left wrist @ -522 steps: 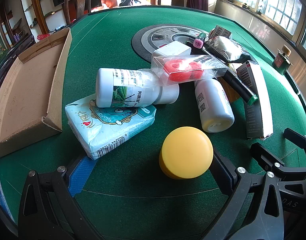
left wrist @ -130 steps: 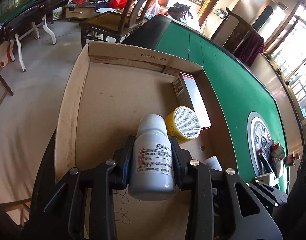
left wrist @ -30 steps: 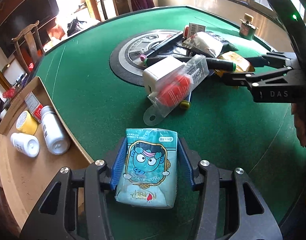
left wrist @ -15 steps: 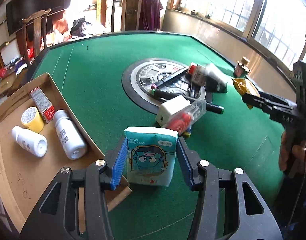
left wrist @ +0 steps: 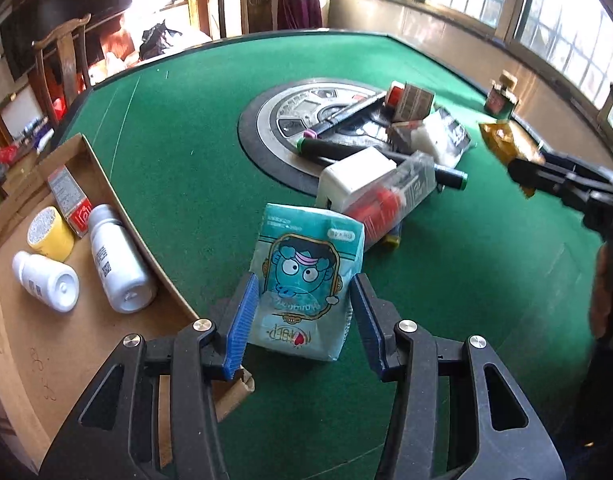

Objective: Organize objects
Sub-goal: 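Carry the blue snack pack toward the tray with left tool while right holds crackers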

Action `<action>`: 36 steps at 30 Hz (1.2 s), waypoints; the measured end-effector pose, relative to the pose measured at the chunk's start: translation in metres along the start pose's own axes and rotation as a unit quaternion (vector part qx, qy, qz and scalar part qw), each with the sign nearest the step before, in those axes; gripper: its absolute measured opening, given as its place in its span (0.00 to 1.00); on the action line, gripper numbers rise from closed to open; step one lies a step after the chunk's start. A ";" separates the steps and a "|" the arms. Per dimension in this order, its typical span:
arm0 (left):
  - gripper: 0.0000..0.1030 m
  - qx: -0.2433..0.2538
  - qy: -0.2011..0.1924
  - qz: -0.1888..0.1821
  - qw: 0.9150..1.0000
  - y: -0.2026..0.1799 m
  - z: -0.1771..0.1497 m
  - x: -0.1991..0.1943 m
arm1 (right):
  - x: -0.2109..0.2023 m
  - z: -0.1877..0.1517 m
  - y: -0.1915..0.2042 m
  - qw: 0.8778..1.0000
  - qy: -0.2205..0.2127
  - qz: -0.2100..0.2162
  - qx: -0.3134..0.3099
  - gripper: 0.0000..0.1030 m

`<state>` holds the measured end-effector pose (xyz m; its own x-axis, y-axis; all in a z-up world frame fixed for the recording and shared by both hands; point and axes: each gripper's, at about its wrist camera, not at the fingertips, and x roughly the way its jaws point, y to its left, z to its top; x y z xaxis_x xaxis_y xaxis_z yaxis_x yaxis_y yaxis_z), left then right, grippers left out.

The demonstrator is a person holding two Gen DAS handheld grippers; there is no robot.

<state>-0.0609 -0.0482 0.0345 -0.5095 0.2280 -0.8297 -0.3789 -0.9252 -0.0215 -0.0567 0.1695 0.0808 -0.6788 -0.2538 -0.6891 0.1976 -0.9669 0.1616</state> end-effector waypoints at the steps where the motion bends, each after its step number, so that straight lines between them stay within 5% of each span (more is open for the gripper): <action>1: 0.47 0.008 -0.002 0.014 1.000 -0.004 0.000 0.000 | 0.000 0.000 0.000 1.000 0.000 0.002 0.000 0.66; 12: 0.53 0.020 0.006 0.067 0.998 -0.002 -0.002 0.022 | 0.000 -0.004 0.008 1.000 0.004 0.026 -0.006 0.66; 14: 0.52 -0.004 -0.013 0.051 0.999 0.004 -0.001 0.019 | 0.000 -0.006 0.008 0.999 0.003 0.033 -0.002 0.66; 16: 0.27 -0.027 -0.027 0.030 0.999 0.011 -0.001 0.016 | 0.001 -0.008 0.007 0.999 0.001 0.046 0.005 0.66; 18: 0.19 -0.047 -0.032 0.024 0.998 0.016 0.000 0.013 | 0.003 -0.011 0.008 0.998 0.003 0.059 0.009 0.66; 28: 0.14 -0.152 -0.069 -0.044 0.985 0.001 -0.027 -0.016 | 0.006 -0.016 0.022 0.995 -0.006 0.095 0.001 0.65; 36: 0.15 -0.188 -0.064 -0.041 0.979 -0.020 -0.052 -0.032 | 0.004 -0.019 0.032 0.993 -0.004 0.114 -0.010 0.65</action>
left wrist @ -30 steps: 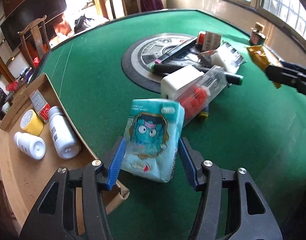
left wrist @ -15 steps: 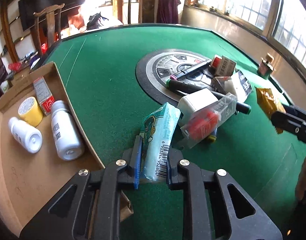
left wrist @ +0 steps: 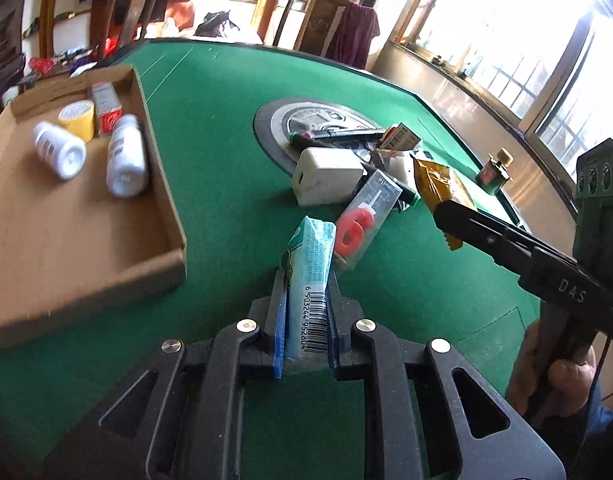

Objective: Organize objects

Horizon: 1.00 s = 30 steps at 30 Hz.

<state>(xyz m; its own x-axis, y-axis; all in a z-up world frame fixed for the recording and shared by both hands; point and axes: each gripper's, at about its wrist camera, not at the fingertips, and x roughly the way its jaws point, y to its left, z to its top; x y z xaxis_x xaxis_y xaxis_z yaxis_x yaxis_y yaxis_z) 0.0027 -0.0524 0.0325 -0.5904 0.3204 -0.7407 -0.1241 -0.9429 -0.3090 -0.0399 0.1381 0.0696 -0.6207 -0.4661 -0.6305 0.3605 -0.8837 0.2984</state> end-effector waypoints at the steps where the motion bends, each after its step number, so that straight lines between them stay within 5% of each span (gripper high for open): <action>1: 0.15 -0.004 -0.001 0.004 1.000 0.000 -0.004 -0.003 | 0.000 -0.001 0.000 1.000 0.001 0.002 0.001 0.65; 11: 0.15 -0.020 -0.018 0.009 1.000 0.002 -0.022 -0.036 | -0.005 -0.002 0.005 1.000 -0.003 0.010 -0.004 0.65; 23: 0.15 -0.023 -0.030 -0.053 0.998 0.005 -0.014 -0.044 | -0.023 -0.005 0.024 0.998 -0.041 -0.010 -0.041 0.66; 27: 0.15 -0.017 -0.021 -0.066 0.997 -0.001 -0.005 -0.034 | -0.027 -0.003 0.017 0.998 -0.043 -0.014 -0.031 0.66; 30: 0.14 -0.001 0.021 -0.055 0.998 -0.011 -0.003 -0.023 | -0.032 -0.001 0.010 0.999 -0.046 -0.009 -0.017 0.66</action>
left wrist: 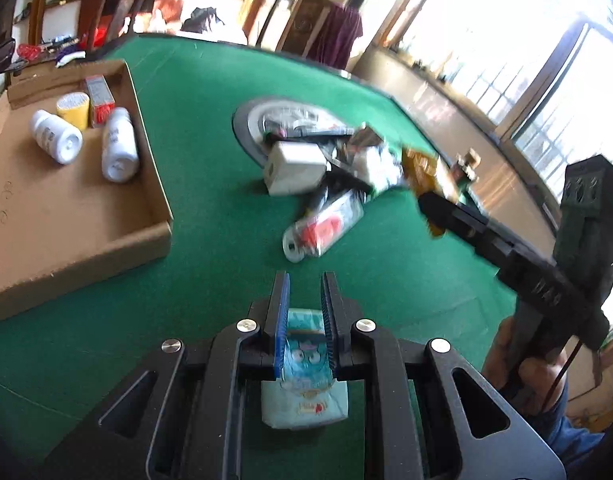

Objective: Organize objects

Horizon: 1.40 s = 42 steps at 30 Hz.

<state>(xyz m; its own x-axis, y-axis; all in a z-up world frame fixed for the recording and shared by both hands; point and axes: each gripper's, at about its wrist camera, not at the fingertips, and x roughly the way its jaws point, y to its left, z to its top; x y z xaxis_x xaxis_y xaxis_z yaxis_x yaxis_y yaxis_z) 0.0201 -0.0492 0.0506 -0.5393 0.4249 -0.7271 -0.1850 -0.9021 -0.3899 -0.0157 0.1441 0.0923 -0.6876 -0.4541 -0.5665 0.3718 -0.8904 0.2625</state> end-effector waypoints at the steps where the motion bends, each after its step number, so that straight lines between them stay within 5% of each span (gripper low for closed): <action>1: 0.14 0.011 0.017 -0.003 1.000 -0.005 -0.003 0.002 | -0.002 0.001 -0.003 1.000 0.000 0.009 0.007 0.66; 4: 0.18 0.029 0.054 0.031 0.998 -0.015 -0.020 0.001 | -0.003 0.001 -0.004 1.000 0.004 0.020 0.013 0.66; 6: 0.39 0.024 0.070 0.042 0.996 -0.016 -0.030 0.004 | -0.004 0.000 -0.003 0.999 0.010 0.037 0.017 0.66; 12: 0.56 0.028 0.061 0.071 0.995 -0.031 -0.039 0.006 | -0.011 -0.003 0.007 0.997 0.015 0.068 0.015 0.66; 19: 0.56 0.046 0.066 0.145 0.986 -0.039 -0.034 0.012 | -0.021 -0.005 0.007 0.995 0.011 0.091 0.028 0.66; 25: 0.56 0.040 0.096 0.143 0.984 -0.027 -0.032 0.028 | -0.022 -0.004 0.006 0.994 0.012 0.102 0.036 0.66; 31: 0.65 0.081 0.074 0.165 0.980 -0.042 -0.034 0.040 | -0.019 -0.006 0.003 0.995 0.018 0.092 0.037 0.66; 33: 0.48 0.085 0.059 0.173 0.979 -0.042 -0.033 0.040 | -0.017 -0.006 0.002 0.995 0.019 0.089 0.037 0.66; 42: 0.46 0.062 0.029 0.125 0.990 -0.029 -0.029 0.023 | -0.007 -0.009 -0.009 0.997 0.025 0.056 0.043 0.66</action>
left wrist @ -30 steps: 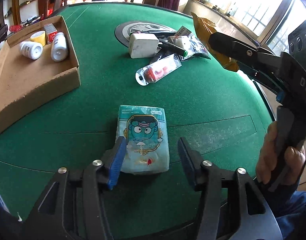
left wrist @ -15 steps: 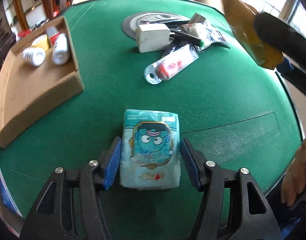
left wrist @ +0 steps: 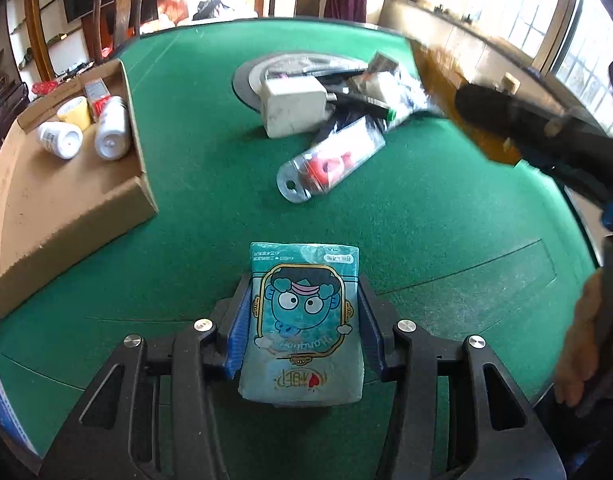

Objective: Organize objects

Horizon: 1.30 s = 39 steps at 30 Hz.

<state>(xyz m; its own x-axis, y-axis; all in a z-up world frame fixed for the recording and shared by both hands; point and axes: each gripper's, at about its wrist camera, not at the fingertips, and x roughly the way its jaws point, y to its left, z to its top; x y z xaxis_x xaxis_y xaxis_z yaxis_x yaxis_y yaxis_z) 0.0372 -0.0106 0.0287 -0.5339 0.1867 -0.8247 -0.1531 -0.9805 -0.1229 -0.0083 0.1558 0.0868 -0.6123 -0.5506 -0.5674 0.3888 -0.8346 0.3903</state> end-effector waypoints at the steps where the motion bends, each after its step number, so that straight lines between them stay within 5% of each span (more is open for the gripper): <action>1: 0.46 -0.005 -0.007 -0.002 1.000 0.005 -0.001 -0.005 | 0.001 -0.001 0.001 1.000 0.000 -0.002 -0.004 0.66; 12: 0.46 -0.052 -0.076 -0.011 0.996 0.082 0.001 -0.061 | 0.026 -0.002 0.034 0.997 0.025 -0.031 -0.064 0.66; 20: 0.46 -0.089 -0.116 -0.009 0.989 0.160 0.010 -0.098 | 0.056 0.011 0.108 0.991 0.057 0.004 -0.117 0.66; 30: 0.46 -0.139 -0.095 -0.002 0.986 0.246 0.049 -0.078 | 0.143 0.078 0.177 0.986 0.117 0.035 -0.109 0.66; 39: 0.46 -0.243 -0.046 -0.001 0.969 0.295 0.078 -0.020 | 0.258 0.134 0.202 0.984 0.166 0.040 -0.054 0.66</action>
<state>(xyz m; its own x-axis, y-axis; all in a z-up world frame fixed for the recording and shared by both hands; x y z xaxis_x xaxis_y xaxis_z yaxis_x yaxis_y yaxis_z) -0.0625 -0.2987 0.0522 -0.6099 0.1718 -0.7737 0.2427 -0.8888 -0.3887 -0.1802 -0.1522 0.1167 -0.3246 -0.5759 -0.7503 0.5087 -0.7751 0.3749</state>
